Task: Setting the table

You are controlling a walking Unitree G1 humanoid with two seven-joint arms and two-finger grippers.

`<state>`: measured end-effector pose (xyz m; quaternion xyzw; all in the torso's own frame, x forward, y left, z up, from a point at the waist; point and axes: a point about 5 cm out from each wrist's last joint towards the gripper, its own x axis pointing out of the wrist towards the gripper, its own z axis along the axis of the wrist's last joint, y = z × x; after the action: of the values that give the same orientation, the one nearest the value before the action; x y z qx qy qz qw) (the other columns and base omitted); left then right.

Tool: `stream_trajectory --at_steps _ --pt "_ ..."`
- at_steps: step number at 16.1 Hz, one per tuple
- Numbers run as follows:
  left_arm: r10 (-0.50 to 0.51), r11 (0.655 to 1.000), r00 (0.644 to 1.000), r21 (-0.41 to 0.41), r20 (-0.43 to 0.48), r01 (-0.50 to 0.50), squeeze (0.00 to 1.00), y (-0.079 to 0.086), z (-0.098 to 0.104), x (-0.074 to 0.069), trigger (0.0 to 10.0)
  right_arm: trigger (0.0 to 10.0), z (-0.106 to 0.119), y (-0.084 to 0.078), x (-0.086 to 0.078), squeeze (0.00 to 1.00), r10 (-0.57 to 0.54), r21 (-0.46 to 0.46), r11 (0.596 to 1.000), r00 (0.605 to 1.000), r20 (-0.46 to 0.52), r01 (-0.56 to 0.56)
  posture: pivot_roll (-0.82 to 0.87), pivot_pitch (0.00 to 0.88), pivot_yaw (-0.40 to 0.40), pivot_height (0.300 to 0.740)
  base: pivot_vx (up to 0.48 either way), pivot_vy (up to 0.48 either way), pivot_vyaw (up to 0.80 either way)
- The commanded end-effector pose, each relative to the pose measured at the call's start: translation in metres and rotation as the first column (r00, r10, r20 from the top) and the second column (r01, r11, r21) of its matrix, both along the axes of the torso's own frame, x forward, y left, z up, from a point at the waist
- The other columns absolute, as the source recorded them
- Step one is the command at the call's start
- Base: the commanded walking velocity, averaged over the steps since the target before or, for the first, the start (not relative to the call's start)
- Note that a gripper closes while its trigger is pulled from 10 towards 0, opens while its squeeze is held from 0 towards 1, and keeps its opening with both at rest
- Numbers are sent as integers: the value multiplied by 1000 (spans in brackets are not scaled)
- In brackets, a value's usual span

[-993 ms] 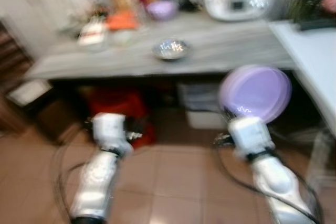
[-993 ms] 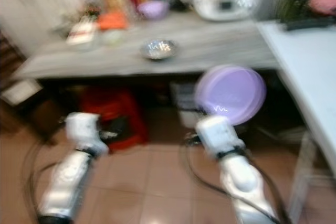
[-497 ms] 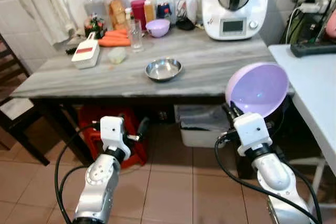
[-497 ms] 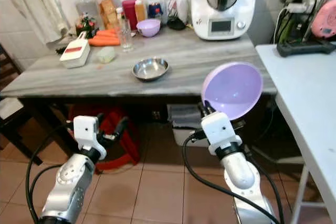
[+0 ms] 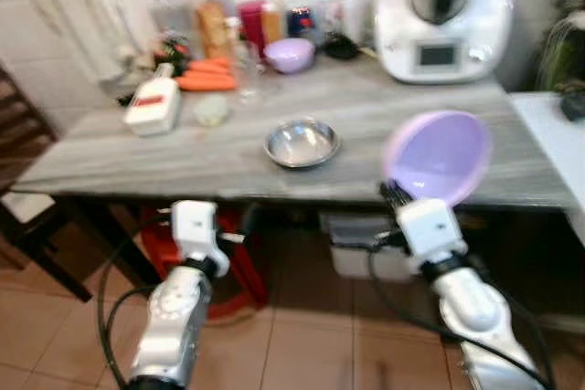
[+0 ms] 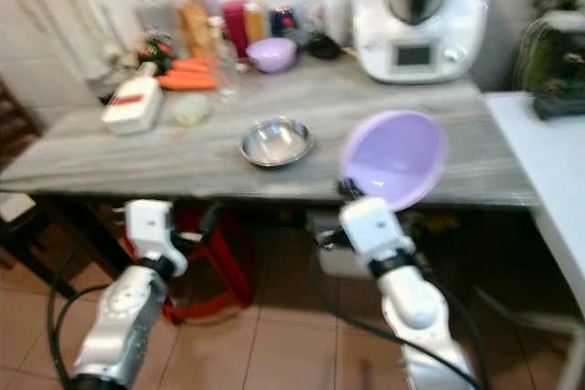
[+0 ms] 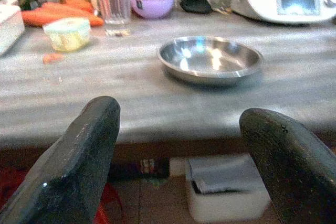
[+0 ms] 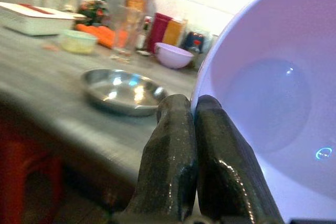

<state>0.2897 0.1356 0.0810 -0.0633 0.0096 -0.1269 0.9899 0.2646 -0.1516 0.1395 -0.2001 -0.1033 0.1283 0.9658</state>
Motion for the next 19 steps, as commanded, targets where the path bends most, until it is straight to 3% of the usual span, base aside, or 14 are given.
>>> stream_trajectory --at_steps 1,9,14,16,19 --pt "30 999 999 24 11 -31 0 13 3 2 10000 10000 8 10 1 0 39 20 999 999 31 -39 -135 0 116 740 480 0 0" --pt "32 999 999 32 29 -33 0 12 7 3 10000 10000 12 11 3 0 55 15 998 998 40 -56 -138 0 107 740 407 0 0" --pt "71 996 997 57 34 -73 0 24 5 0 10000 10000 13 10 4 0 65 11 998 997 39 -66 -138 0 99 740 163 0 0" --pt "66 994 997 86 42 -69 0 29 3 -8 10000 10000 13 13 2 0 105 37 994 994 29 -106 -135 0 97 740 0 0 0" --pt "-17 988 998 152 64 7 0 31 1 -25 10000 10000 15 22 1 0 218 -6 976 976 6 -218 -134 0 93 740 0 0 0"
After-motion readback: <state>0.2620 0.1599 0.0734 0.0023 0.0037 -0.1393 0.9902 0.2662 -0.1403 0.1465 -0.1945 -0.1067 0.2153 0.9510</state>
